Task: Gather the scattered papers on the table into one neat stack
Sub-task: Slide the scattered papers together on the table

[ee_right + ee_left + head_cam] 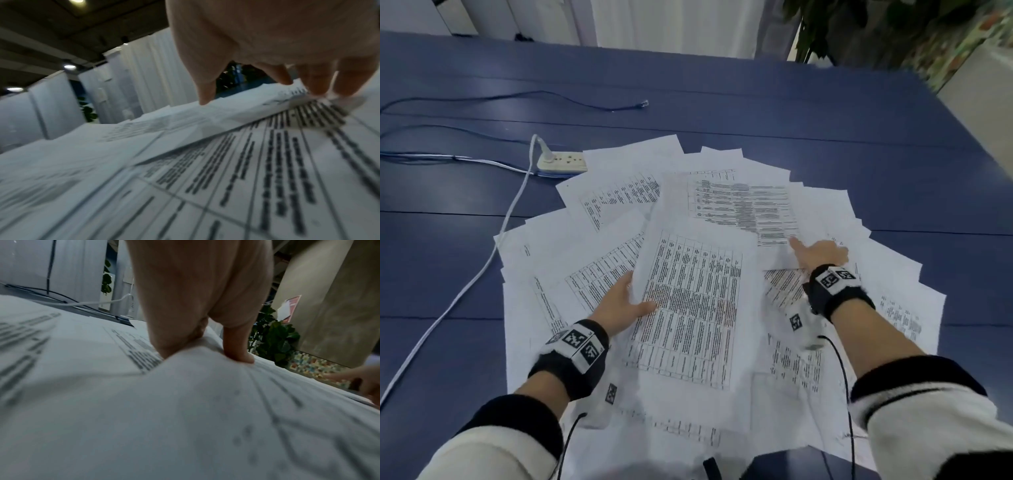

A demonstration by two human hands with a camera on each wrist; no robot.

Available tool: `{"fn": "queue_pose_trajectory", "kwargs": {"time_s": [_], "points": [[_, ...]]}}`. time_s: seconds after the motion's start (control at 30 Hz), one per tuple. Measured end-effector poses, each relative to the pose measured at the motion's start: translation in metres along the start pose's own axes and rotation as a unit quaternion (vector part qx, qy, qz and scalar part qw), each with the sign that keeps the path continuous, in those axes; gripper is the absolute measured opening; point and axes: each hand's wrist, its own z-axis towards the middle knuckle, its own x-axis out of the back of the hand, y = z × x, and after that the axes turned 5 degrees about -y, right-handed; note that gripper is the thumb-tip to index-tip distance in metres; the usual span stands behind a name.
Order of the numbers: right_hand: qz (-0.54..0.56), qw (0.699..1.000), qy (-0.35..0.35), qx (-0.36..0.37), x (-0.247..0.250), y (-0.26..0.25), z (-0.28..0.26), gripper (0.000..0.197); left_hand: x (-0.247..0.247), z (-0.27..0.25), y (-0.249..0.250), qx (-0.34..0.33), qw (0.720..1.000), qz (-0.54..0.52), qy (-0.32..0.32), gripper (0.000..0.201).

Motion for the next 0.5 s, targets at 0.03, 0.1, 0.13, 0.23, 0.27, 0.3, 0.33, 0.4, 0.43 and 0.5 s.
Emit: {"fn": "queue_pose_trajectory", "kwargs": {"time_s": [0.03, 0.1, 0.13, 0.23, 0.27, 0.3, 0.33, 0.4, 0.43, 0.5], "points": [[-0.040, 0.999, -0.017, -0.012, 0.000, 0.000, 0.007, 0.090, 0.006, -0.001, -0.002, -0.001, 1.000, -0.004, -0.006, 0.080], [-0.075, 0.997, -0.023, -0.013, -0.006, -0.001, 0.020, 0.101, 0.016, 0.000, -0.006, 0.004, 1.000, -0.005, -0.015, 0.082], [-0.066, 0.998, -0.016, -0.019, -0.009, -0.001, 0.023, 0.106, 0.021, 0.001, -0.009, 0.014, 1.000, 0.000, -0.013, 0.083], [-0.024, 1.000, 0.003, -0.014, -0.008, -0.003, 0.028, 0.104, 0.029, 0.007, -0.010, 0.028, 0.999, -0.009, 0.011, 0.074], [-0.019, 1.000, 0.006, -0.008, -0.006, -0.003, 0.031, 0.101, 0.030, 0.011, -0.010, 0.028, 0.999, -0.024, 0.015, 0.068], [-0.012, 1.000, 0.005, -0.001, -0.001, -0.003, 0.033, 0.096, 0.029, 0.013, -0.007, 0.026, 0.999, -0.035, 0.018, 0.063], [-0.002, 1.000, 0.001, 0.012, 0.000, -0.001, 0.039, 0.089, 0.027, 0.016, -0.006, 0.024, 0.999, -0.043, 0.022, 0.060], [0.045, 0.997, -0.008, 0.060, 0.002, 0.005, 0.045, 0.051, 0.024, 0.019, -0.003, 0.020, 0.998, -0.054, 0.037, 0.058], [0.075, 0.994, -0.007, 0.078, 0.005, 0.008, 0.043, 0.024, 0.024, 0.020, -0.003, 0.021, 0.997, -0.060, 0.041, 0.058], [0.090, 0.989, -0.006, 0.115, 0.014, 0.018, 0.044, 0.012, 0.025, 0.021, -0.003, 0.019, 0.996, -0.076, 0.043, 0.055]]}}
